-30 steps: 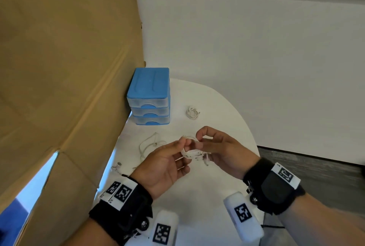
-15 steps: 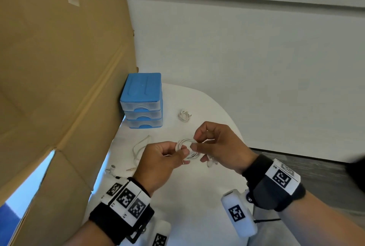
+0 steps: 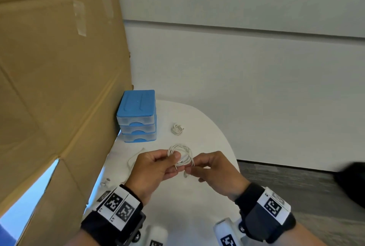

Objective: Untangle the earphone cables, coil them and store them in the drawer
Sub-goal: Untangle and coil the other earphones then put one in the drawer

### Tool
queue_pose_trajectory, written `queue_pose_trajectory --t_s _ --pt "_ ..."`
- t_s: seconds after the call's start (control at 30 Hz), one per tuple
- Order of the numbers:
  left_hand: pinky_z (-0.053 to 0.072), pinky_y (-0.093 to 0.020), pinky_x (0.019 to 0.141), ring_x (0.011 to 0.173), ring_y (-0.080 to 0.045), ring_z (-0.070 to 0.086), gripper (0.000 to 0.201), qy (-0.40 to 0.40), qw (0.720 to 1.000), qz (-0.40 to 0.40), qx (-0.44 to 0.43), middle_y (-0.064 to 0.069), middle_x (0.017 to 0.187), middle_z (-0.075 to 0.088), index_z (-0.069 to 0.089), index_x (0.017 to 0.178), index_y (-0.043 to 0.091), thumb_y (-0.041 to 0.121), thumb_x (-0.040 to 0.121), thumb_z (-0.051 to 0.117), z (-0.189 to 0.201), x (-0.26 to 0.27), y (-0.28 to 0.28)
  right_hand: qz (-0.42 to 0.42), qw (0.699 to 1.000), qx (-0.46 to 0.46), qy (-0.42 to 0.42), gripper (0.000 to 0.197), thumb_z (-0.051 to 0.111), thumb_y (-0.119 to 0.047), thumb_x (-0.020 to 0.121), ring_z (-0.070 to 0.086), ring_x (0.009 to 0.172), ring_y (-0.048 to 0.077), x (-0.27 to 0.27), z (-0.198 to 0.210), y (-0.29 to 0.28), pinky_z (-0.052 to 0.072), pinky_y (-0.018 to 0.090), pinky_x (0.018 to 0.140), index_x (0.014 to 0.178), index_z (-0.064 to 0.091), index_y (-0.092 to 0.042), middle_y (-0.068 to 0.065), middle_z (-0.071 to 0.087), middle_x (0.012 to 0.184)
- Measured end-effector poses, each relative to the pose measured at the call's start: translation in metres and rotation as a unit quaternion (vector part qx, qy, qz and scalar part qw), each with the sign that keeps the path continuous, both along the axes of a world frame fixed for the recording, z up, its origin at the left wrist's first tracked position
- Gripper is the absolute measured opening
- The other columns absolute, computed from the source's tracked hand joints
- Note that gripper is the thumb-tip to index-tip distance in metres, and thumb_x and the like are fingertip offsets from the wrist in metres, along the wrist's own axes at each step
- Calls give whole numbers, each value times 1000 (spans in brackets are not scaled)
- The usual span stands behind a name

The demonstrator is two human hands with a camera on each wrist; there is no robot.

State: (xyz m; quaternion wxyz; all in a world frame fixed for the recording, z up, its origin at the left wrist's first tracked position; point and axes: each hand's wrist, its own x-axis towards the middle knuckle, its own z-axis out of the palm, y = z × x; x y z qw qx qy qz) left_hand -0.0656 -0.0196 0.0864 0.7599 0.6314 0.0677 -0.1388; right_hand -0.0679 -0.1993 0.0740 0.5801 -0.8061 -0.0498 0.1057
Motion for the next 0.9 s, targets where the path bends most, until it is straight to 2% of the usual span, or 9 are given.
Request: queue_pose_trajectory --t_s 0.1,0.17,0.23,0.37,0.5,0.6,0.73,0.83,0.9 --pt "59 -26 73 79 -24 75 17 7 999 -9 33 -17 91 76 72 96 -1 13 88 68 -3 -1 1 -80 995 -41 -51 19 74 -15 85 56 61 10 4 -3 -3 45 21 57 68 77 -21 -2 68 71" --pt "58 -26 71 82 -24 75 18 30 998 -35 29 -15 93 76 73 97 2 16 87 69 -4 -3 -2 -136 990 4 -30 16 72 -9 87 55 56 11 7 -4 -5 45 22 52 73 78 -13 -1 68 62" --pt "58 -27 72 85 -25 75 18 51 998 -42 1 -12 96 77 74 99 4 18 88 68 -5 -3 -5 -159 986 53 4 14 71 -5 87 62 57 13 7 -4 -4 51 23 53 76 78 -10 3 71 62" --pt "58 -29 75 79 -22 74 17 59 998 -13 -28 -10 95 77 74 100 8 19 92 63 -3 -2 -8 -131 977 145 85 8 72 -7 86 71 72 21 -1 -3 4 55 25 63 81 78 -8 14 75 76" --pt "59 -28 67 69 -24 73 17 44 999 10 12 -11 92 77 75 98 12 21 93 62 -5 -2 -7 -101 960 223 137 12 68 -3 85 68 73 16 -4 1 9 49 19 57 84 78 -11 11 75 83" --pt "59 -28 66 64 -23 70 17 26 999 6 24 -10 86 76 77 95 14 23 92 62 -4 -4 -10 -95 942 286 151 11 68 -2 85 66 71 15 -4 4 14 48 18 56 88 77 -7 13 74 86" --pt "58 -30 67 60 -19 66 19 16 1000 -4 5 -8 72 70 78 92 13 25 91 63 -1 -6 -13 -138 911 365 131 12 69 1 82 68 71 18 -2 8 17 56 21 64 79 77 -7 13 73 84" --pt "58 -31 67 58 -18 65 20 23 1000 -14 -15 -8 72 68 76 92 10 22 92 61 -1 -8 -16 -178 912 360 81 12 70 3 81 70 76 22 -2 8 20 58 27 73 78 77 -6 15 75 84" --pt "58 -29 64 56 -18 63 21 28 999 -12 -22 -8 71 66 75 93 6 20 94 60 -1 -8 -16 -200 918 339 43 9 70 3 82 71 76 22 -3 8 24 58 29 72 82 76 -3 16 75 84"
